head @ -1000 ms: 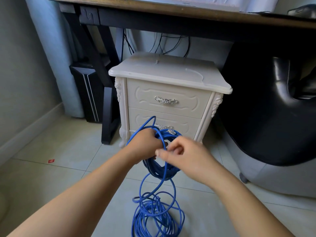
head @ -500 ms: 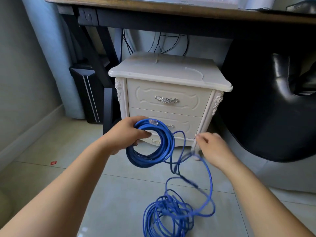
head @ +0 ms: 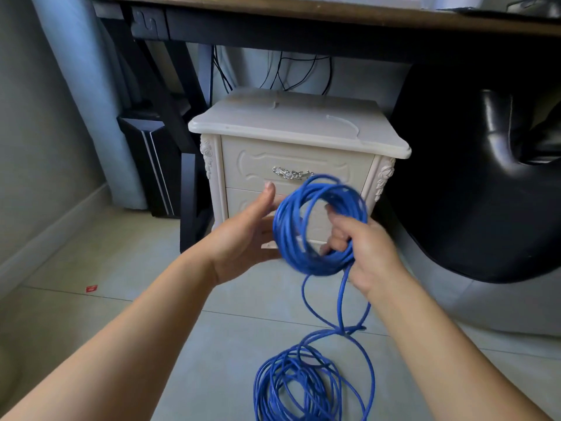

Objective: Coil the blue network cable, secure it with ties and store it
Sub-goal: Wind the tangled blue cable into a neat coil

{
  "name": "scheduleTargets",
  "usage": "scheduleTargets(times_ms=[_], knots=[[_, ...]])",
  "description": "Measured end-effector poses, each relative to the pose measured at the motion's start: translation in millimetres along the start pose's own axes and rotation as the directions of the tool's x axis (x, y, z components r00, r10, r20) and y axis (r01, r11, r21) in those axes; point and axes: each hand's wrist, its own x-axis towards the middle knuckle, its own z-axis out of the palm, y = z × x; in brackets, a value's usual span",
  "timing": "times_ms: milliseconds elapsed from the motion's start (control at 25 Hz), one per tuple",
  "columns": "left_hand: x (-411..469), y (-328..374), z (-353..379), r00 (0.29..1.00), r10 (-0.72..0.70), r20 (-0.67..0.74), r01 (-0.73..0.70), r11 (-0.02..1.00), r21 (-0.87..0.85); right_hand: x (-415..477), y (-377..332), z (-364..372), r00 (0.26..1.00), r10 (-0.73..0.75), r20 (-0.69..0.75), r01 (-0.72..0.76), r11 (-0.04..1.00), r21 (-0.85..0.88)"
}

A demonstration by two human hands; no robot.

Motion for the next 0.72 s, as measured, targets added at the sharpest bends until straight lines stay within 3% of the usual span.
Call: scheduleTargets(times_ms=[80,120,200,240,320,360,520,640,720], knots=[[2.7,-17.0,0.4,0.992,-0.116,-0.057,0.121,0.99,0.077,6.0,-11.0,-6.5,0.998,0.03,-0.062,-0.018,0.983,0.185],[3.0,-28.4,4.5,0.985,-0.154,-0.074,0.169,0.948,0.269,7.0,-15.7,-9.4,0.995,0.044,-0.086,-0.024,0.975,0.221],[4.0,-56.3,19.0,0.975,-0.22,0.02,0.145,0.705,0.695,9.2,-20.3,-14.6,0.992,0.069,-0.107,-0.039,0.963,0.265],[4.3,-69.5,29.0,0.962,-0.264,0.078,0.088,0.563,0.822,9.3,-21.8,-15.3,0.992,0.08,-0.102,-0.048,0.957,0.286],[6.4,-88.7,45.2,0.948,-0.286,0.142,-0.022,0.384,0.923,7.7,-24.5,-13.2,0.994,0.085,-0.075,-0.056,0.946,0.32],[7.6,-94.2,50.9,0.951,-0.261,0.168,-0.064,0.365,0.929,6.6,-26.3,-11.3,0.995,0.085,-0.053,-0.062,0.939,0.339],[16.5,-97.0,54.4,0.972,-0.129,0.198,-0.097,0.545,0.833,5.5,-32.3,-14.7,0.997,0.07,-0.036,-0.054,0.944,0.327],[21.8,-83.1,46.4,0.997,-0.05,0.052,0.004,0.757,0.653,5.8,-35.3,-25.6,0.994,0.085,-0.069,-0.067,0.969,0.238],[25.2,-69.9,39.1,0.994,-0.047,-0.095,0.081,0.913,0.4,6.7,-36.4,-34.6,0.991,0.089,-0.098,-0.073,0.984,0.162]])
